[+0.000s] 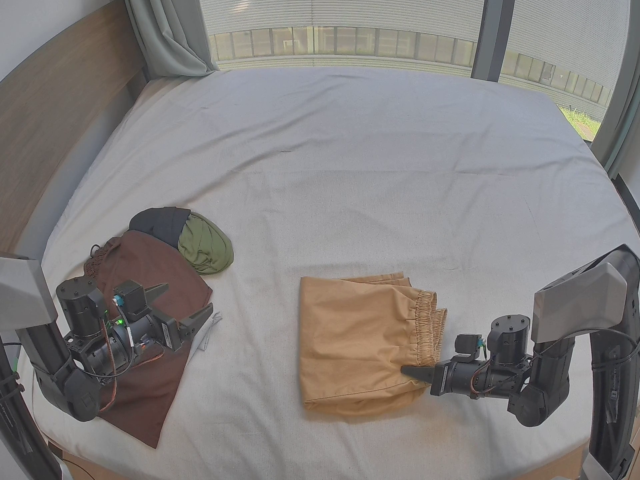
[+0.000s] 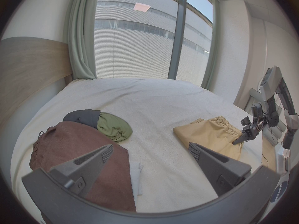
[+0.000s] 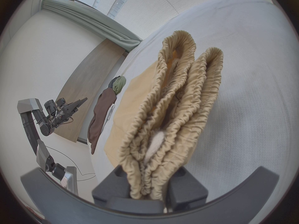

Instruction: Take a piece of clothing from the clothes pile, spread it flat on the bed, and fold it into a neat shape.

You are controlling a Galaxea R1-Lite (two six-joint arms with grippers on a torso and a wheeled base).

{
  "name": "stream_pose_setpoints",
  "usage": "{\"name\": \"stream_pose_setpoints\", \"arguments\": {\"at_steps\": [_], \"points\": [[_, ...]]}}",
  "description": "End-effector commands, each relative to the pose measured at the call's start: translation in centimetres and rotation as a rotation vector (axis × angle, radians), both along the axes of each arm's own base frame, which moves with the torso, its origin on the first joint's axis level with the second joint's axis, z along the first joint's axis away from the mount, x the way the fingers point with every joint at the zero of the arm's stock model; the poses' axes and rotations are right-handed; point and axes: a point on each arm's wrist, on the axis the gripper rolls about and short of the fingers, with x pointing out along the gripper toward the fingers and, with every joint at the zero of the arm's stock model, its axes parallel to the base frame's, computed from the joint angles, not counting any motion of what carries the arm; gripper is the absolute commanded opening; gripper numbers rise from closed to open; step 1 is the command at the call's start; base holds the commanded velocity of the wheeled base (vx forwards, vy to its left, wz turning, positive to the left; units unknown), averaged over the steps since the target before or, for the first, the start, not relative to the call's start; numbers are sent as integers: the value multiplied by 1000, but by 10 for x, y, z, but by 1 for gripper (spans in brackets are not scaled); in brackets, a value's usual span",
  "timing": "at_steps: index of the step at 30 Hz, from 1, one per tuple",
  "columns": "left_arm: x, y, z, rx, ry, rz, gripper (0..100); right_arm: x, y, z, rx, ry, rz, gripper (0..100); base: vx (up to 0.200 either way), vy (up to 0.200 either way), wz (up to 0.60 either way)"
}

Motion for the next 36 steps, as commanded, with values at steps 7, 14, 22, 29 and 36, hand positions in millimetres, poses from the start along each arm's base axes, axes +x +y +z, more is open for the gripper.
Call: {"name": "stream_pose_setpoints", "arguments": {"at_steps": [7,14,22,29,36], "points": [[1,0,-1,-32,14,11,100,-3,7,28,37,-80,29,0,0,0,0],[2,0,2,-37,2,10,100,-2,10,44,63,-133,45,0,0,0,0],[0,2,1,-32,7,6,100,-3,12,62,116,-163,66,0,0,0,0],[-3,2,1,-31,14,-3,100,-5,14,68,135,-164,72,0,0,0,0],[-6,1,-1,-31,28,-24,100,-6,14,65,133,-153,79,0,0,0,0]]}}
